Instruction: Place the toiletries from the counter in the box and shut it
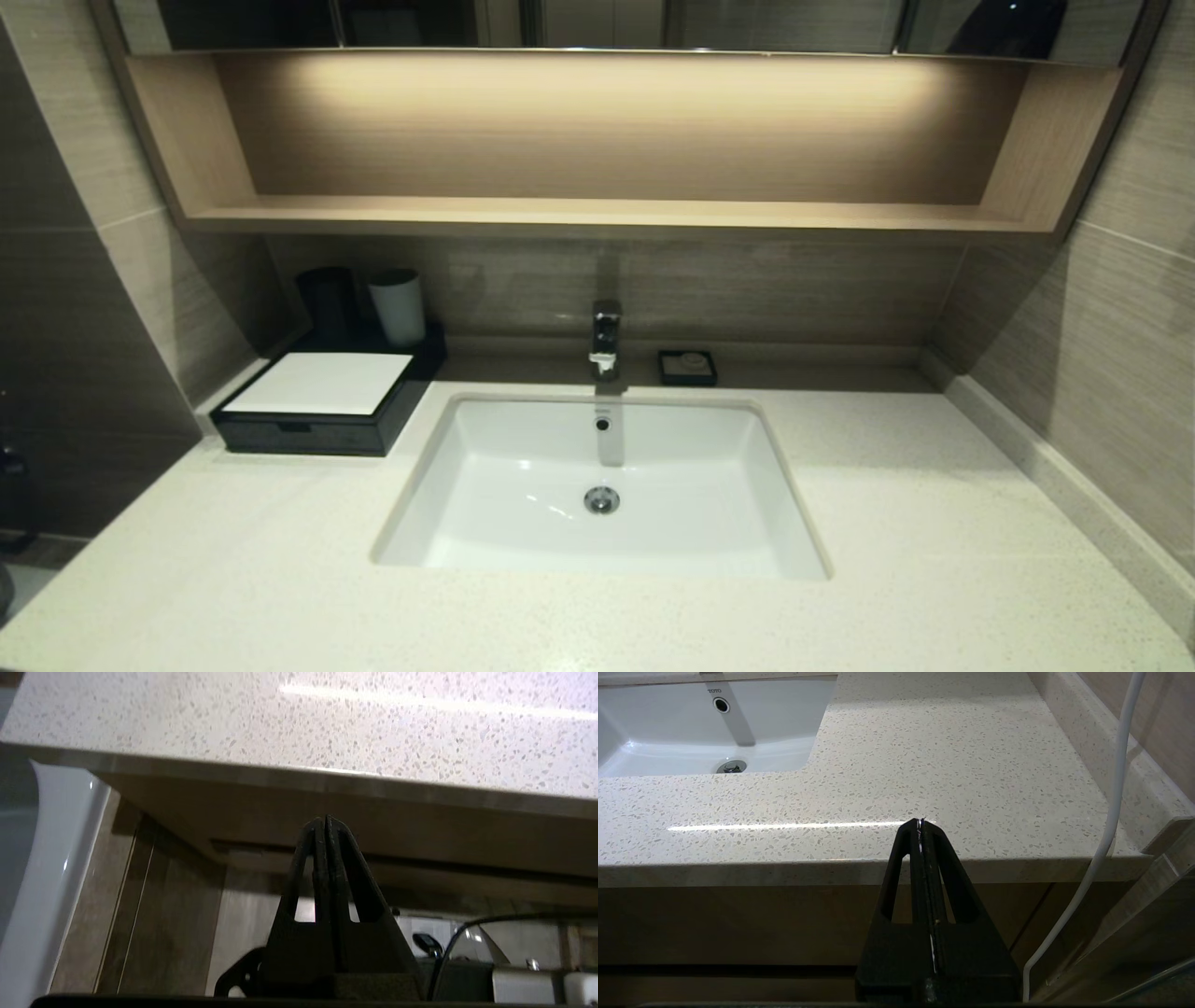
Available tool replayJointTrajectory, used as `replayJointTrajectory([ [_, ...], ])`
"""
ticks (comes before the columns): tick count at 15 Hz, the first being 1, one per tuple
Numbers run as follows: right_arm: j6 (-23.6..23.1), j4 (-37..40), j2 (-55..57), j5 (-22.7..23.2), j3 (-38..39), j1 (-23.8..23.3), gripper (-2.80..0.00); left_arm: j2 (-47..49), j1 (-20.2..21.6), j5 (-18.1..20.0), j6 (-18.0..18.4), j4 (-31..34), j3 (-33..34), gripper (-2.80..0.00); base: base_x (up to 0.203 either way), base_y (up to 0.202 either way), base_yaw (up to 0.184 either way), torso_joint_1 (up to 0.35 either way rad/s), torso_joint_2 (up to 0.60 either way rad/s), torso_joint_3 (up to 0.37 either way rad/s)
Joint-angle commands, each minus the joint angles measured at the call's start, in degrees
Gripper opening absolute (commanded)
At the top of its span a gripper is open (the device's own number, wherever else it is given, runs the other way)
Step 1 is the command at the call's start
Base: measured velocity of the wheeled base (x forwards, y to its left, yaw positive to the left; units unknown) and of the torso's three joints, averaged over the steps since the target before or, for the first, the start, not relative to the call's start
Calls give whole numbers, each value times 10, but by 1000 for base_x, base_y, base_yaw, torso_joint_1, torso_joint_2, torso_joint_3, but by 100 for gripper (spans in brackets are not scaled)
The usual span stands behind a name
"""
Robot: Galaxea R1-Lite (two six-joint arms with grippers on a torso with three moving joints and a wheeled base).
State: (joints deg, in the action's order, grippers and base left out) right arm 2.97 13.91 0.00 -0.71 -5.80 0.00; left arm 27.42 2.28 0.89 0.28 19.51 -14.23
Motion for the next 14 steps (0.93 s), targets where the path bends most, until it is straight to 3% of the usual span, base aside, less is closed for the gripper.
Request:
replayJointTrajectory([
  [1,0,1,0,0,0,0,-280,-116,-4,-4,-1,-72,70,-280,0,0,0,0,0,0],
  [6,0,1,0,0,0,0,-280,-218,-19,8,-39,-135,103,-280,0,0,0,0,0,0],
  [8,0,1,0,0,0,0,-280,-274,-19,6,-34,-154,112,-280,0,0,0,0,0,0],
  [10,0,1,0,-1,0,0,-280,-276,-19,-10,-27,-223,143,-280,0,0,0,0,0,0],
  [14,0,1,0,0,0,0,-280,-275,-19,-17,-15,-212,143,-280,0,0,0,0,0,0],
])
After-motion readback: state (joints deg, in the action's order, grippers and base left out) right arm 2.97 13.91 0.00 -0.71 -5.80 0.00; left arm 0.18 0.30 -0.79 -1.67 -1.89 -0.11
